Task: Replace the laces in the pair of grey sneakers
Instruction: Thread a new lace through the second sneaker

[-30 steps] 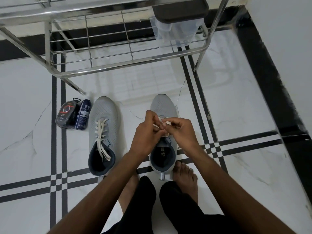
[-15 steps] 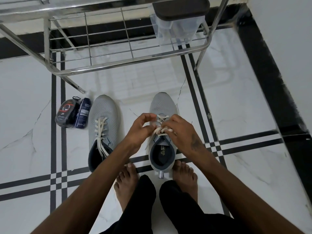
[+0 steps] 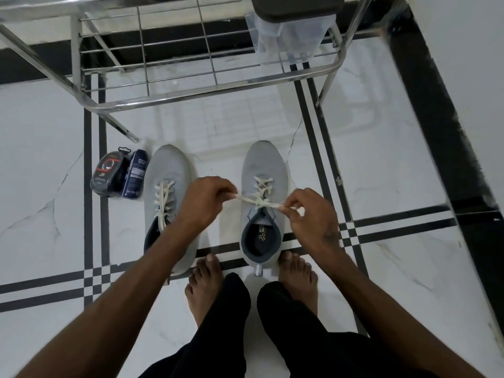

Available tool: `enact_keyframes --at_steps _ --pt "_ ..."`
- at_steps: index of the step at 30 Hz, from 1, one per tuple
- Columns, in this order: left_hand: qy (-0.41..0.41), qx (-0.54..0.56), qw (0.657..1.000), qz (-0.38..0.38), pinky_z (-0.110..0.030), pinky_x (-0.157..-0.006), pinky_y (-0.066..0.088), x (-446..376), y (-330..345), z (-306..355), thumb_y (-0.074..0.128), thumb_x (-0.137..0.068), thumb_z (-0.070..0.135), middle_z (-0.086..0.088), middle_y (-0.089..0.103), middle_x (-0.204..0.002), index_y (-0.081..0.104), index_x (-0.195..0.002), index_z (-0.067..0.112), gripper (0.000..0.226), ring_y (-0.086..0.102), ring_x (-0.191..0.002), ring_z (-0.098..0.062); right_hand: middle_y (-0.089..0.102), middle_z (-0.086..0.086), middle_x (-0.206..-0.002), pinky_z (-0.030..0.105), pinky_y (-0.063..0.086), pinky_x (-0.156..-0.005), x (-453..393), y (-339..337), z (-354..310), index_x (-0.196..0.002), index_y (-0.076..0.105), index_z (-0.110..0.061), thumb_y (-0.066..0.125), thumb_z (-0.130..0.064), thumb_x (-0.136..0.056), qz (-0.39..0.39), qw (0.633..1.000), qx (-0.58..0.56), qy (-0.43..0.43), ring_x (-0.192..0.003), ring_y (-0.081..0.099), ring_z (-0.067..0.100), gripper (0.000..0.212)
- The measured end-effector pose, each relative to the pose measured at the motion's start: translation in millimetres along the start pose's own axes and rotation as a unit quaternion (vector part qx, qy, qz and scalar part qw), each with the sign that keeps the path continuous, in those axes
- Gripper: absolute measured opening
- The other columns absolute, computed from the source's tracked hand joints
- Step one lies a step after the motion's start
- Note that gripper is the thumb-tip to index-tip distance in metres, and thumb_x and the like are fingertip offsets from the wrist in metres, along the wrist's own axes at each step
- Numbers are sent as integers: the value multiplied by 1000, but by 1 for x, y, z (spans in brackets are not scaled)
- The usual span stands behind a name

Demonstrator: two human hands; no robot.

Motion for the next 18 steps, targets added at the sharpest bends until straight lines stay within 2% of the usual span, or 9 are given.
enact_keyframes --at_steps 2,4,6,8,10,12,13,15,18 --pt "-3 -34 999 9 -30 -73 47 11 -3 -7 72 -88 12 -1 76 -89 79 -95 14 10 66 -82 -20 59 -13 -80 26 45 -63 12 -1 13 -78 57 -27 74 -27 -88 -26 999 4 40 -75 54 5 20" --pt "3 -62 998 21 -30 -74 46 20 2 -3 69 -90 10 -1 76 -91 78 -97 15 13 66 -84 -22 57 -10 -83 32 47 -64 16 3 14 -82 56 -25 70 -26 -91 -30 999 2 38 -77 54 9 17" --pt "-5 -54 997 59 -30 -83 45 28 4 1 67 -93 17 0 74 -101 75 -106 15 15 65 -94 -22 53 -11 -90 26 42 -64 17 6 7 -91 52 -25 64 -27 -94 -11 999 -18 26 -82 51 9 12" --pt "-19 -53 993 103 -28 -97 38 45 2 -3 66 -94 22 -1 67 -116 70 -114 16 21 57 -112 -23 47 -12 -105 16 38 -65 22 6 -2 -99 48 -26 63 -33 -92 16 1000 -22 -1 -90 47 5 17" --pt "-43 -77 982 167 -36 -102 37 74 -8 -16 69 -90 25 -3 57 -123 65 -110 19 21 48 -119 -23 40 -5 -133 17 42 -81 38 11 -4 -104 50 -31 62 -48 -87 -14 1000 -16 -22 -111 42 1 27" --pt "-84 -101 968 212 -43 -102 40 110 -17 -34 75 -84 29 -4 50 -129 63 -102 21 23 44 -123 -25 14 0 -161 30 37 -104 59 22 2 -118 54 -41 61 -63 -79 -119 992 3 -29 -137 27 10 46" --pt "-112 -102 966 207 -45 -103 39 126 -18 -44 78 -81 34 -4 45 -134 63 -101 23 27 41 -127 -26 0 2 -166 34 33 -112 66 27 9 -128 53 -44 62 -70 -75 -170 985 19 -31 -146 17 17 60" --pt "-170 -108 967 153 -47 -108 36 156 -16 -61 81 -75 42 -7 35 -147 63 -104 26 38 34 -137 -30 -21 6 -164 43 28 -120 73 37 16 -141 50 -41 69 -72 -71 -244 968 49 -29 -153 1 28 78" --pt "-209 -57 975 40 -45 -110 38 172 -5 -80 88 -69 35 -17 24 -156 65 -119 20 57 36 -139 -40 -32 6 -160 42 21 -121 70 47 19 -146 46 -38 74 -72 -68 -290 952 96 -12 -153 0 32 89"
Point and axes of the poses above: each hand's wrist, its own x-axis away from the middle knuckle, its own y-axis out of the palm, z = x × y, the point moved 3 cm from there along -x, towards the middle knuckle
